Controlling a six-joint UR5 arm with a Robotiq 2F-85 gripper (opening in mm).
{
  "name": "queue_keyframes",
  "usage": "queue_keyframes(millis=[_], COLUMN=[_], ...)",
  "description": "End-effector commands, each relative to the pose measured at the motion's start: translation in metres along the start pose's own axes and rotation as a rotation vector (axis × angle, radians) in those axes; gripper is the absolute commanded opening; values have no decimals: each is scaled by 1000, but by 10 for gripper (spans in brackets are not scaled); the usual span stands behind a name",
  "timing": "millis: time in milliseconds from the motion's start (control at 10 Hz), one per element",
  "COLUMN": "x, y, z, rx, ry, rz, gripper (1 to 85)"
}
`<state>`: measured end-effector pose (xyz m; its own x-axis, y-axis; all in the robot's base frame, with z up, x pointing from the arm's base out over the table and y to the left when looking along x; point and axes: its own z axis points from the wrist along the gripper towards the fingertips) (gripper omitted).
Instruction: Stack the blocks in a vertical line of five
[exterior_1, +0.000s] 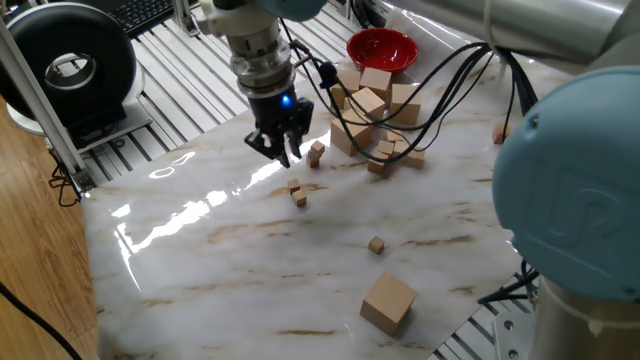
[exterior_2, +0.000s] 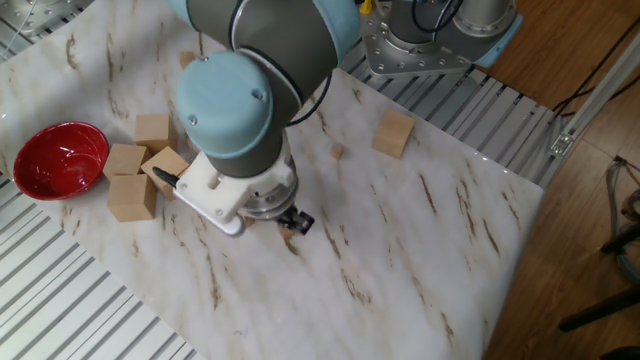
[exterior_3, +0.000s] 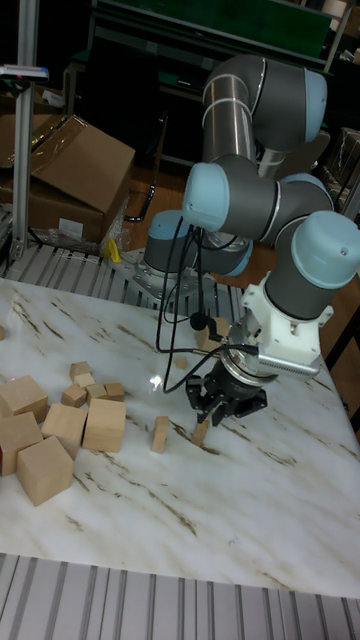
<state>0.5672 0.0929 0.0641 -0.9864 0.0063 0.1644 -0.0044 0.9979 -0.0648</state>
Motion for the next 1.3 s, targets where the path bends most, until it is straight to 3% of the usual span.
queue_keyframes(millis=[0, 100, 300, 400, 500, 600, 700, 800, 1000, 1200], x=[-19, -18, -21, -24, -28, -30, -28, -21, -14, -2], y=[12, 26, 18, 25, 24, 8, 11, 6, 8, -6], z=[6, 5, 12, 15, 19, 23, 22, 27, 36, 46], rx=[-101, -180, -178, -210, -200, -133, -147, -128, -153, -117], ry=[-35, -13, -31, -52, -79, -93, -79, -56, -36, -35], rz=[96, 149, 143, 153, 156, 180, 236, 248, 260, 206], gripper=[267, 270, 273, 290, 340, 357, 357, 330, 327, 387])
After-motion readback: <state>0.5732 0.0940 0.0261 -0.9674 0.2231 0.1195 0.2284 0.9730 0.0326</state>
